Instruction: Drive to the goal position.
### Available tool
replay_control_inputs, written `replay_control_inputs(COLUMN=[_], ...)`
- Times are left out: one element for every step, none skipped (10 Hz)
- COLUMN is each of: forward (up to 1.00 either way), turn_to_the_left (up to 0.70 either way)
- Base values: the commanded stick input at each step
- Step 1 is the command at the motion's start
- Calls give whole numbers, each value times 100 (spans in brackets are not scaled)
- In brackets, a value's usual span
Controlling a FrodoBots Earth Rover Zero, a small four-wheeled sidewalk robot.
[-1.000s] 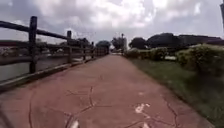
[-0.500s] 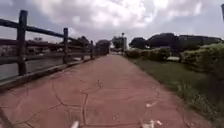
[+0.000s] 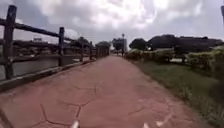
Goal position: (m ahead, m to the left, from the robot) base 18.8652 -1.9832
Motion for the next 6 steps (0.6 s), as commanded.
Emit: replay_control_inputs(forward=[70,70,70,70,70,70], turn_to_the_left=[0,0,0,0,0,0])
